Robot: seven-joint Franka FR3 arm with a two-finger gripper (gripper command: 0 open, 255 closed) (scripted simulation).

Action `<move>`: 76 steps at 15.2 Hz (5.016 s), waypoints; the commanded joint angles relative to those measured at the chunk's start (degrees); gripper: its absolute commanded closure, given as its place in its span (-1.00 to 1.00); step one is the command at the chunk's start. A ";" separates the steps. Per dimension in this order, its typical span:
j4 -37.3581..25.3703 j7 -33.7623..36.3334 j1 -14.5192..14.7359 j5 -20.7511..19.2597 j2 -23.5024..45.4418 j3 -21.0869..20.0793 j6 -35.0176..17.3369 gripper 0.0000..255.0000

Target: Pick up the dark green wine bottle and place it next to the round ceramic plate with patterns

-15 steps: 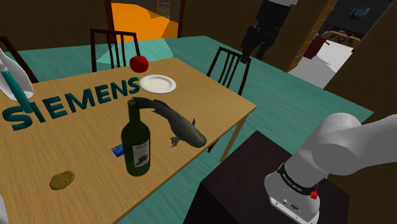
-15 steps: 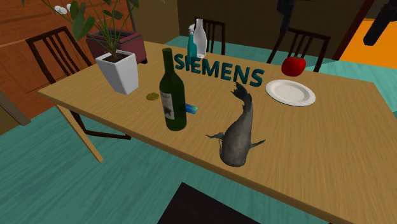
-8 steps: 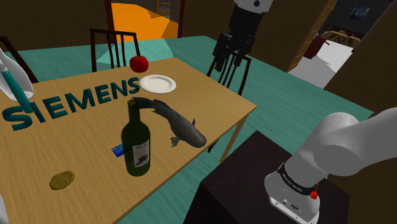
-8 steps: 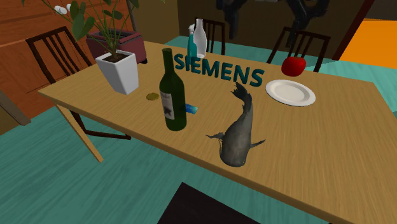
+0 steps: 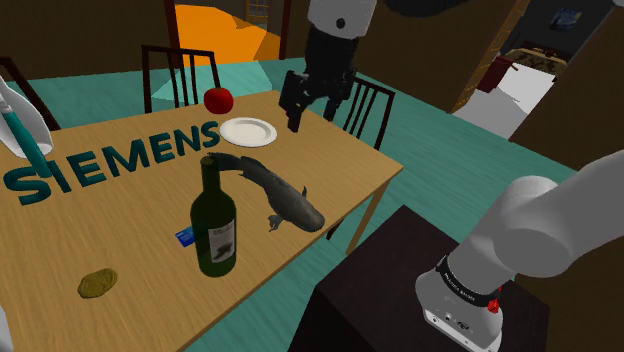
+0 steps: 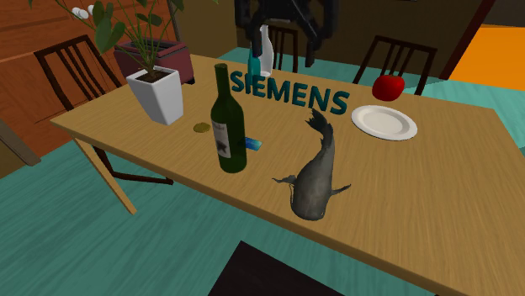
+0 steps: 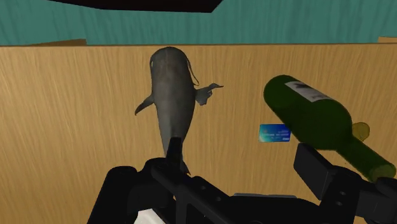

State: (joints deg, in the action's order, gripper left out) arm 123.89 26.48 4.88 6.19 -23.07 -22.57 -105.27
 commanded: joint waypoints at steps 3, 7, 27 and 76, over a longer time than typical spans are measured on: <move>-4.66 5.25 0.43 -1.46 7.02 -4.38 -2.52 -1.00; -10.12 10.94 1.08 -4.73 14.93 -8.42 -4.54 -1.00; -17.37 21.59 4.66 -14.64 31.09 -12.48 -10.75 -1.00; -25.69 -7.70 -10.08 -9.08 26.92 -0.47 -0.63 1.00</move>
State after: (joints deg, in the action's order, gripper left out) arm 98.82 20.14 -4.55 -2.85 3.44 -23.63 -106.04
